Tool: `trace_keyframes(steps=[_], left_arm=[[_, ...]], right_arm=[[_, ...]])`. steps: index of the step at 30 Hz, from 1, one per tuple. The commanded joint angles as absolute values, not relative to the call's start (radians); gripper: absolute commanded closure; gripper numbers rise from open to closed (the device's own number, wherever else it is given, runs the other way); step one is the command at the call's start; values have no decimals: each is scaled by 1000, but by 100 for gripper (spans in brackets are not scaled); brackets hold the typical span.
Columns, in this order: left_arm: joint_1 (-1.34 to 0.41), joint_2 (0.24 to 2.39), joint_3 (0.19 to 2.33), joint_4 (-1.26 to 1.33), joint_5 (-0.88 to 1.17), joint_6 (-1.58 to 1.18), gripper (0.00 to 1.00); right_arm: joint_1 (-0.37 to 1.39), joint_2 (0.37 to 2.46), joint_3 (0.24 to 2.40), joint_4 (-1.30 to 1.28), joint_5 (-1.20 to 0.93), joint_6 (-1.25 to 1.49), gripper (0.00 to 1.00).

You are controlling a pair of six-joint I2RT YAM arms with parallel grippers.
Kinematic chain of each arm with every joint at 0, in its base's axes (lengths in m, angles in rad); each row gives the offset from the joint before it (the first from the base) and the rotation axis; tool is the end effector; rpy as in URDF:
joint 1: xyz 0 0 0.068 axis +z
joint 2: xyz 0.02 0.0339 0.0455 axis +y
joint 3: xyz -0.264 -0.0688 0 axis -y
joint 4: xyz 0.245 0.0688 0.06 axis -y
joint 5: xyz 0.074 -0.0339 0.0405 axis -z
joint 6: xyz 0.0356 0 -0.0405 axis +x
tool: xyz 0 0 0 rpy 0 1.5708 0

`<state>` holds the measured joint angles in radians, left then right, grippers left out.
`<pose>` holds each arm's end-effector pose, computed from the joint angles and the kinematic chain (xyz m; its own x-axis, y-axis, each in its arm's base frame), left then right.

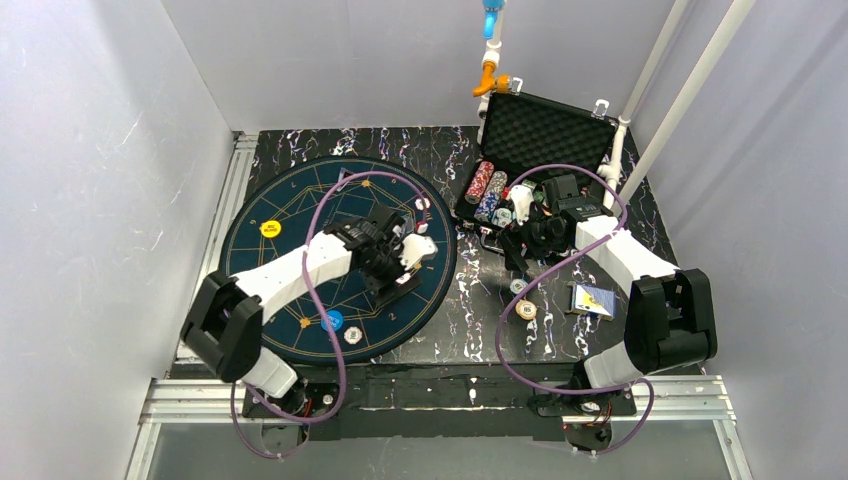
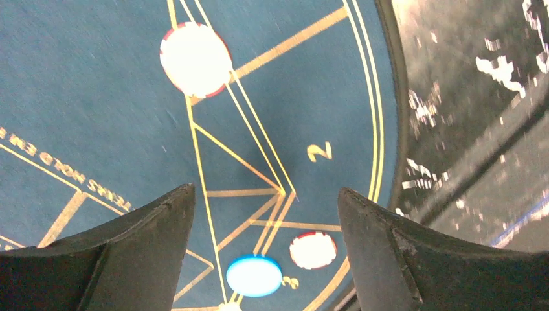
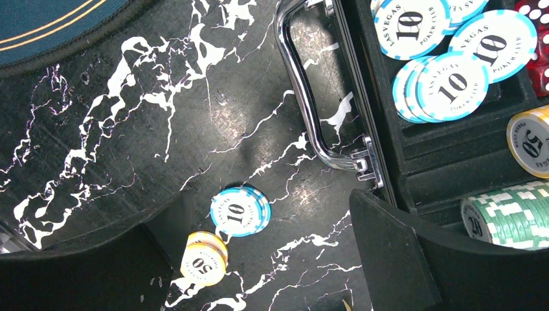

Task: Distribute texas hold em gaming equipment

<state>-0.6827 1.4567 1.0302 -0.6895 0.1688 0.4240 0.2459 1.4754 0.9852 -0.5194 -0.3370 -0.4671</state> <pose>0.2179 -0.1849 0.2311 -0.3559 0.8121 -0.4625 0.9058 0.4215 0.0432 0.2847 0.0836 0.2228 -0.5529 -0.5769 -0.6012 -0.7273 0.6863 0.0103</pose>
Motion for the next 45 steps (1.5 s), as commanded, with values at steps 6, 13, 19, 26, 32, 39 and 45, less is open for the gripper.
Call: trace_keyframes(steps=[6,13,19,26,32,39,45], left_arm=[[-689,1664,1165,-511,79,323,26],[-690,1749,1190,-472,26,311,30],[-689,1791,1203,-457,24,311,33],[-690,1842,1200,-450,61,310,41],[-692,1862,1188,-454,76,315,56],[-647,1840,1205,-523,127,290,67],[-556,1752,1213,-598,171,271,68]], right_arm=[[241,1475,997,-494,-326,-474,2],[241,1476,999,-494,-328,-475,2],[241,1476,999,-495,-330,-475,2],[241,1476,1000,-496,-328,-475,2],[241,1476,999,-495,-327,-478,2],[241,1474,998,-497,-325,-478,2],[241,1476,998,-497,-329,-479,2]])
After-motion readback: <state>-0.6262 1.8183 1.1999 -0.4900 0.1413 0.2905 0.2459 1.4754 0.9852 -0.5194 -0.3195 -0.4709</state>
